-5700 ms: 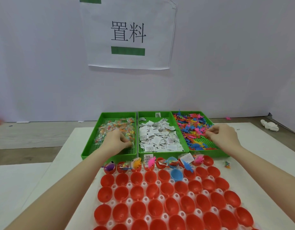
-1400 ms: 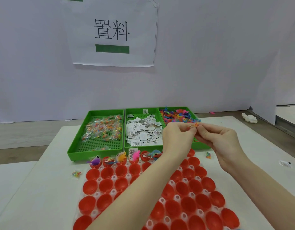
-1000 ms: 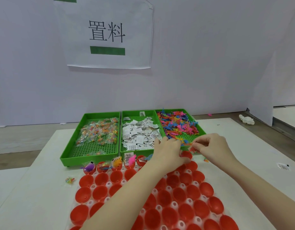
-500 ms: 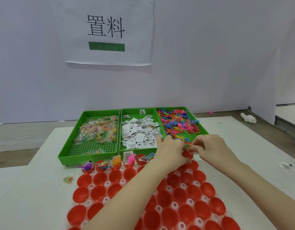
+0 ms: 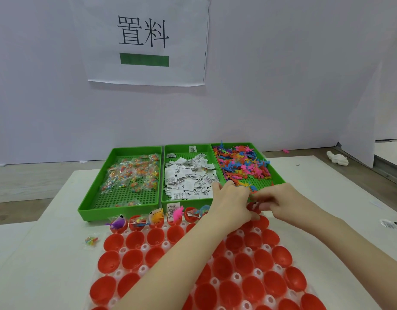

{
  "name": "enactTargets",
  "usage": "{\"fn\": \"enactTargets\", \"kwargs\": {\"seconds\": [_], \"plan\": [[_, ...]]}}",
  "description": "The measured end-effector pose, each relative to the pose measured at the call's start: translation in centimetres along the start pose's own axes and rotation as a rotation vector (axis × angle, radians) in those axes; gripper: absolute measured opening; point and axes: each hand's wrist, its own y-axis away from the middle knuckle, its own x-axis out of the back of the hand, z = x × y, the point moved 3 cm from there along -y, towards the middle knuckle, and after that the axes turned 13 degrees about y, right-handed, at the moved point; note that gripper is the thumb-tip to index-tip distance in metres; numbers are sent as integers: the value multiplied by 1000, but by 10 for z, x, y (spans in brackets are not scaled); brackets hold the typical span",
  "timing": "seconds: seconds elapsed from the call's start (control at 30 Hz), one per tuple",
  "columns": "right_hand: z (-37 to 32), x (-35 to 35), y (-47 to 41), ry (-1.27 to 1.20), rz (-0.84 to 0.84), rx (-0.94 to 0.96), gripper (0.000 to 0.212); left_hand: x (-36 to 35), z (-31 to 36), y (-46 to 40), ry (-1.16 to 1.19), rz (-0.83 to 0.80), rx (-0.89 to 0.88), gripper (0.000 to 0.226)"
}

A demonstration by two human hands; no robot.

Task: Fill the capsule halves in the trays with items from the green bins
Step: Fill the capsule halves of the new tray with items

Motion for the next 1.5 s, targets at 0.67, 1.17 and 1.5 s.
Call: {"fn": "enactTargets", "kwargs": {"seconds": [0.67,1.17,1.5], "plan": [[24,29,0,-308,238,-176,13,59,-13,23,251,383,-64,45],[17,-17,-69,-3,-252,-125,50,98,-169,49,213,-165,488,55],[21,-7,-77,2,180,-278,20,104,-183,58,226,148,402,25]]}}
